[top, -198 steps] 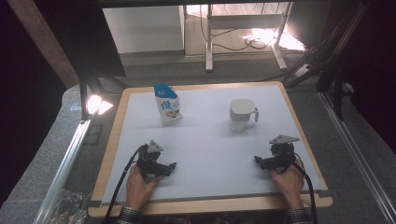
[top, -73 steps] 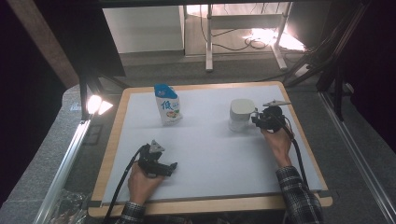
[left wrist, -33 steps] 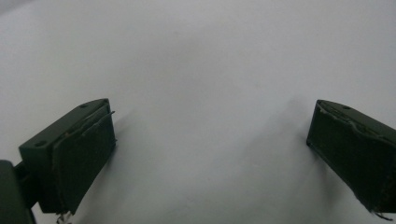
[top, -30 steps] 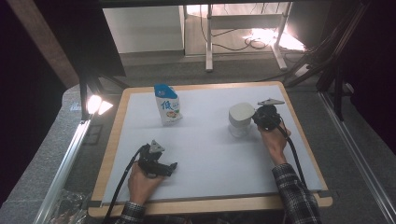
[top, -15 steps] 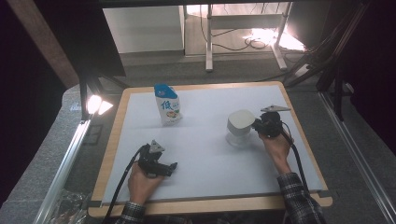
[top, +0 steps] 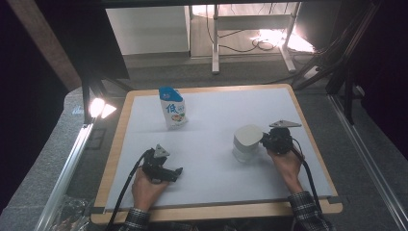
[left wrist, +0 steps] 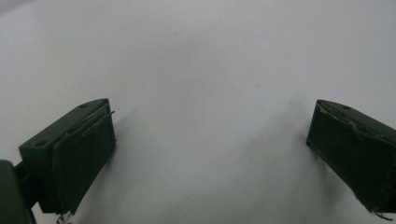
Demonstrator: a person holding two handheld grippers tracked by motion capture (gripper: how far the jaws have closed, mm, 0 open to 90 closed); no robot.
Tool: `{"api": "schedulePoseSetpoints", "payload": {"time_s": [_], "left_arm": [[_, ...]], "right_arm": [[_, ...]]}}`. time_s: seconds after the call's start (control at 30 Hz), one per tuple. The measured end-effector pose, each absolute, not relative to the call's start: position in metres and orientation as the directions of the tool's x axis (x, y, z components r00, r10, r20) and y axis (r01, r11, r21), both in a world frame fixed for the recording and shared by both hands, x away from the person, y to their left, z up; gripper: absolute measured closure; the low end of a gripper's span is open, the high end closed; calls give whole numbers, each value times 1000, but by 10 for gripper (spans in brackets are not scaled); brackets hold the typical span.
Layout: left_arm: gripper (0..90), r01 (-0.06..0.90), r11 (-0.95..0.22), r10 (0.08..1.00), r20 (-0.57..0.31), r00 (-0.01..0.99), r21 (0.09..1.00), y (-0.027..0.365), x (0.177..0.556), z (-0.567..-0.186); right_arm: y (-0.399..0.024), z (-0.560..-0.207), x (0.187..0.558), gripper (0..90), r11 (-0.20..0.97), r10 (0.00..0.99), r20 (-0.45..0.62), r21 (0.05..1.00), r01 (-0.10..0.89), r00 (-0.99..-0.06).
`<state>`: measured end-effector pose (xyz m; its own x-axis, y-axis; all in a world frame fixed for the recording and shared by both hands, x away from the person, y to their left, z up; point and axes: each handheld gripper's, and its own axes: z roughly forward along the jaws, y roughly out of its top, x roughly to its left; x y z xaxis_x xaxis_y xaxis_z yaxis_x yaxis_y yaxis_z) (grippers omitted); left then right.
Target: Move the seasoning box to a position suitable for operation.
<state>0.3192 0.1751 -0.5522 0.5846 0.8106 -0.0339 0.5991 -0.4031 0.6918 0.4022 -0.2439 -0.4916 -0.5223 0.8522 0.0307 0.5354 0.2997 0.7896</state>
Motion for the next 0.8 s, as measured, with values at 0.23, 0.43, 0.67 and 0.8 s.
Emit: {"api": "schedulePoseSetpoints", "payload": {"time_s": [0.23, 0.43, 0.67, 0.8], "left_arm": [[10, 599, -403, 811, -34, 584, 692, 175, 319, -552], [10, 600, -403, 811, -35, 585, 691, 175, 319, -552], [9, 600, -403, 811, -35, 585, 691, 175, 319, -552], [9, 600, -402, 811, -35, 585, 691, 175, 319, -552]], "right_arm": [[-257, -491, 401, 702, 249, 810, 118, 817, 520, -574], [-265, -488, 393, 661, 302, 791, 87, 806, 510, -606], [-270, -481, 385, 682, 342, 780, 52, 799, 495, -624], [-275, -475, 382, 764, 342, 776, 50, 804, 486, -628]]}}
